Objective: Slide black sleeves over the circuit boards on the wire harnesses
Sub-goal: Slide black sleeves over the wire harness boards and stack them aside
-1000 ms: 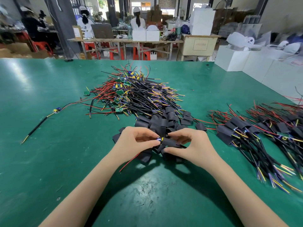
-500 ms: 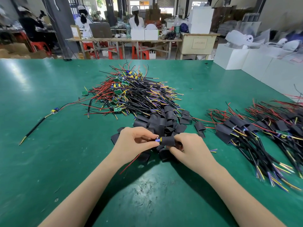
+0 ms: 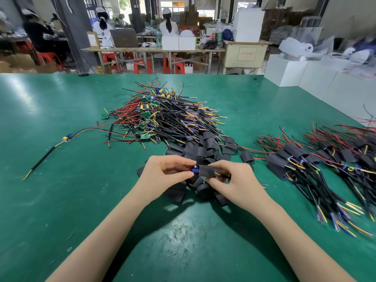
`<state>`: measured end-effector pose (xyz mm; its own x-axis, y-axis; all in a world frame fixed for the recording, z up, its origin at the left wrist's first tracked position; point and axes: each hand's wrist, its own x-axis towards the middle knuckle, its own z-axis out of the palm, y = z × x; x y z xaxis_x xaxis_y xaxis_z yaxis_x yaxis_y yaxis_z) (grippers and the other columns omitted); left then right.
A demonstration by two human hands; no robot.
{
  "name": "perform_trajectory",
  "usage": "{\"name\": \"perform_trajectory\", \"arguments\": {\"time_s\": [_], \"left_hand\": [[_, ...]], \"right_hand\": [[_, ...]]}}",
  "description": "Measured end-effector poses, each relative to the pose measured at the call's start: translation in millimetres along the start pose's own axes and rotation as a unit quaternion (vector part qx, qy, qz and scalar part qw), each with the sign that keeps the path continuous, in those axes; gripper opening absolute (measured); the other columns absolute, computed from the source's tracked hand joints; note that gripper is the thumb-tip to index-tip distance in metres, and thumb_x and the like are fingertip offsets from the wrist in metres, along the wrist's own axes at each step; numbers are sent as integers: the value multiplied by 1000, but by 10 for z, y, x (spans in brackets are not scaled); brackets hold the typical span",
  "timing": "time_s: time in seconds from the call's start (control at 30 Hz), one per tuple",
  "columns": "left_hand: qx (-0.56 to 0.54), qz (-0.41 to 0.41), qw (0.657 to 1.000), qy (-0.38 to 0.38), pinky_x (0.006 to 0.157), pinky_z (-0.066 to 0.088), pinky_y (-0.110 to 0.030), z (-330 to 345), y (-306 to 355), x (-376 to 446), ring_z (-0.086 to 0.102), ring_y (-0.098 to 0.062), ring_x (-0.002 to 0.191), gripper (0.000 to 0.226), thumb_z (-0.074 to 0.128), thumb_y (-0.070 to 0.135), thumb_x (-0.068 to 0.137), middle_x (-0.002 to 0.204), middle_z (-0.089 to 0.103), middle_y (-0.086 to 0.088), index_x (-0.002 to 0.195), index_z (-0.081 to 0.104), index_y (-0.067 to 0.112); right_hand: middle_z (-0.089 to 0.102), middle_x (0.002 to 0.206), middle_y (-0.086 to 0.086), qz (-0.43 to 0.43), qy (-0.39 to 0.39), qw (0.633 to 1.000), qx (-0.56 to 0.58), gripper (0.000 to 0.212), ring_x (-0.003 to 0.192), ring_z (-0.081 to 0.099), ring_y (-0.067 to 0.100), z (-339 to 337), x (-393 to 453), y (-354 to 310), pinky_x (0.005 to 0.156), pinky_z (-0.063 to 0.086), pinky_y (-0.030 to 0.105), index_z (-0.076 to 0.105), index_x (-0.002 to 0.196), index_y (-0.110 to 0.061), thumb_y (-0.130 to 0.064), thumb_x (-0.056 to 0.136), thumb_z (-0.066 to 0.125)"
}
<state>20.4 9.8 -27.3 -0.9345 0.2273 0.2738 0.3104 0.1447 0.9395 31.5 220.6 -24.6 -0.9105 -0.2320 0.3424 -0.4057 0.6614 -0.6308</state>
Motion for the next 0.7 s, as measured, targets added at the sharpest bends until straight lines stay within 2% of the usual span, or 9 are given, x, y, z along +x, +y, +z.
{"name": "perform_trajectory", "arguments": {"time_s": [0.17,0.3,0.4,0.5,0.63,0.7], "left_hand": [[9,-10,1000,12,72,52,-14,28,-24,-5,71,-6,75,23,77,-6,74,84,77,-2,88,76,12],[15,-17,999,27,73,53,-15,74,-61,-13,72,-7,75,21,79,-7,72,84,77,-2,88,77,7],[19,-16,999,30,73,54,-17,103,-74,-18,72,-8,77,21,79,-6,72,84,77,0,87,77,9],[23,-8,999,34,74,55,-19,125,-88,-18,72,-9,77,20,80,-3,73,83,77,1,86,77,12],[15,12,998,57,74,56,-21,157,-109,-35,73,-12,76,19,80,-2,73,84,77,0,86,77,12],[17,23,998,63,73,56,-22,180,-111,-47,73,-14,76,20,80,-2,73,84,76,-1,85,77,15]], "right_hand": [[66,65,-6,-4,16,1000,8,24,63,56,11,31,-9,-41,63,42,16,72,97,-22,-10,77,69],[62,63,-2,-3,13,1000,-22,18,58,49,16,94,-20,-44,67,47,33,68,94,-19,-10,79,62],[66,70,-1,1,21,999,-35,30,61,52,16,124,-35,-60,68,47,31,68,109,-17,-9,81,61],[70,75,5,-1,39,998,-45,38,67,58,24,135,-45,-74,70,49,35,66,118,-13,-8,81,61],[56,61,-3,5,21,999,-39,21,58,41,18,147,-47,-72,66,47,37,67,97,-17,-8,80,58],[58,61,-3,14,16,999,-35,19,58,44,20,152,-55,-70,67,48,36,67,92,-19,-8,79,58]]}}
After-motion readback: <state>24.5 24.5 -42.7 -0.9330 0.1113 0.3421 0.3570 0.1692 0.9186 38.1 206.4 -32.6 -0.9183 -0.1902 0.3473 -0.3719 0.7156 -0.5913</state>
